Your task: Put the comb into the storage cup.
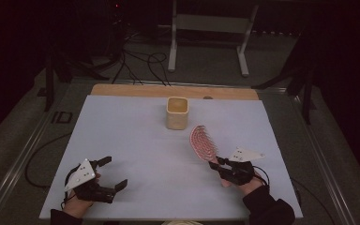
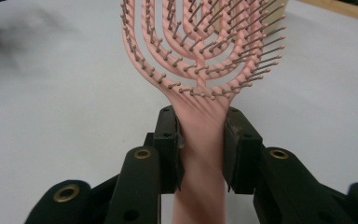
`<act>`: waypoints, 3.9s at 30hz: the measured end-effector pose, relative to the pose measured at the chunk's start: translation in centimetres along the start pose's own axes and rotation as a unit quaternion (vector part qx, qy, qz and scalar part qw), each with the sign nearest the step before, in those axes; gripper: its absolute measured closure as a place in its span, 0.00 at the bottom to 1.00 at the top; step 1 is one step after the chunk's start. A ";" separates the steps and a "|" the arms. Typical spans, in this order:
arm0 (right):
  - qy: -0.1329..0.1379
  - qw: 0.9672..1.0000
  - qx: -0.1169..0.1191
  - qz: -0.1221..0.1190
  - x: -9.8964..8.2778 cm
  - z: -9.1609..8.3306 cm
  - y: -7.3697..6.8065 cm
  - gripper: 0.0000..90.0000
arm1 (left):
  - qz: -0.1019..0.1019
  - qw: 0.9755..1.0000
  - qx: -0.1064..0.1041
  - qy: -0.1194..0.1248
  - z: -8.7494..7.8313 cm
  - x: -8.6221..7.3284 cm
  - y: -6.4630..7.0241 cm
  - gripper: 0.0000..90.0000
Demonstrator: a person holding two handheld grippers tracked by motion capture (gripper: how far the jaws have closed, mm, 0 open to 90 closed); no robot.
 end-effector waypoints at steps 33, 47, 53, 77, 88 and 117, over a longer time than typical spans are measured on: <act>0.014 1.000 0.007 0.013 0.9 -0.3 0.0 0.78 | 0.017 0.999 0.000 -0.043 1.5 5.9 0.2 0.00; 0.019 1.000 0.010 0.005 1.1 -0.3 -0.3 0.78 | 0.022 0.998 -0.008 -0.053 3.3 9.1 1.3 0.00; 0.020 1.000 0.007 0.003 1.2 -0.3 -0.3 0.78 | 0.024 0.998 -0.007 -0.063 4.2 10.3 1.9 0.00; 0.023 1.000 0.012 0.004 1.3 -0.2 -0.6 0.78 | 0.011 0.994 -0.065 -0.092 8.4 13.6 6.3 0.00; 0.021 1.000 0.013 0.002 1.3 -0.3 -0.5 0.78 | -0.042 0.988 -0.089 -0.117 10.2 14.6 8.0 0.00; 0.019 1.000 0.015 0.003 1.2 -0.2 -0.6 0.78 | -0.175 0.970 -0.046 -0.162 17.1 14.5 10.5 0.04</act>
Point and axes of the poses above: each handheld gripper's, and its own axes: z roughly forward along the jaws, x roughly out of its top, y roughly to its right, the point moved 8 cm from there along z, roughly forward along the jaws, and after that the axes turned 10 degrees about x, right-handed, at the moved point
